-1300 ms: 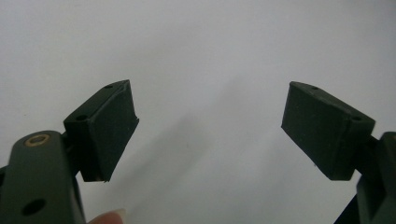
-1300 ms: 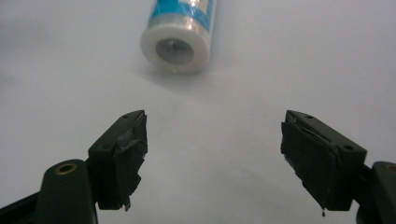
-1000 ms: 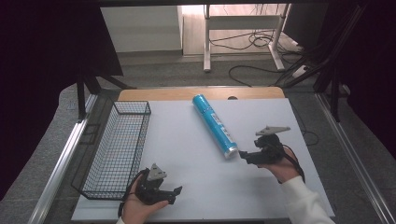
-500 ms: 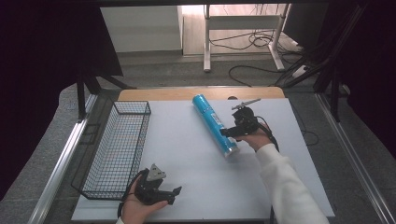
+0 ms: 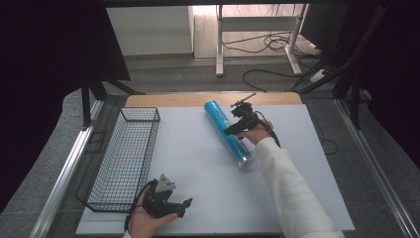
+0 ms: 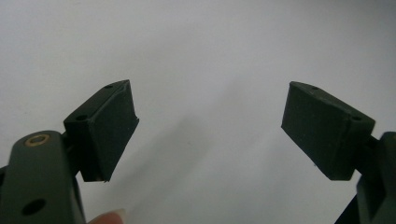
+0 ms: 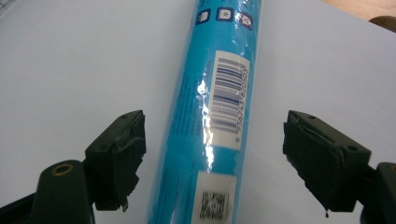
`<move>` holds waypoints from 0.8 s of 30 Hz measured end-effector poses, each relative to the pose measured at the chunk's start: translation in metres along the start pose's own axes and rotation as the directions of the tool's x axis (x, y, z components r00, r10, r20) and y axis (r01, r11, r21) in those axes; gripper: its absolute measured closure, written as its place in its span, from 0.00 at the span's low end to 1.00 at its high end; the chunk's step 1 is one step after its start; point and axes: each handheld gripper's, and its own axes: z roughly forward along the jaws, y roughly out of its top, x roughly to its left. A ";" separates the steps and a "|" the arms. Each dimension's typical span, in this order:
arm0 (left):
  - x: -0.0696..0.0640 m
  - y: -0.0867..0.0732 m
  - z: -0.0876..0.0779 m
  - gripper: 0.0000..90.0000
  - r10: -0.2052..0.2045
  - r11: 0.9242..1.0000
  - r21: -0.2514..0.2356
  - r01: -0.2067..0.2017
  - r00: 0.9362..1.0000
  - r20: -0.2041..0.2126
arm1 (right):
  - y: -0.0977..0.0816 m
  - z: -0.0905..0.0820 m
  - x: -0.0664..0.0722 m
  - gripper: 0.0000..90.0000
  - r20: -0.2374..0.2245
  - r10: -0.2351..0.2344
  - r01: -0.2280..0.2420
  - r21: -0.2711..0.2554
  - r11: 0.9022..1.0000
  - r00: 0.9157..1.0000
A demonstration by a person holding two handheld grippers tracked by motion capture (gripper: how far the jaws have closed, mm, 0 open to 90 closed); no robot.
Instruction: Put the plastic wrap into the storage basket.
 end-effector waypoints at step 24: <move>0.001 -0.002 0.001 0.20 0.005 1.000 0.004 -0.005 1.000 -0.007 | 0.011 0.059 0.001 0.35 0.016 0.083 -0.084 0.247 0.965 0.996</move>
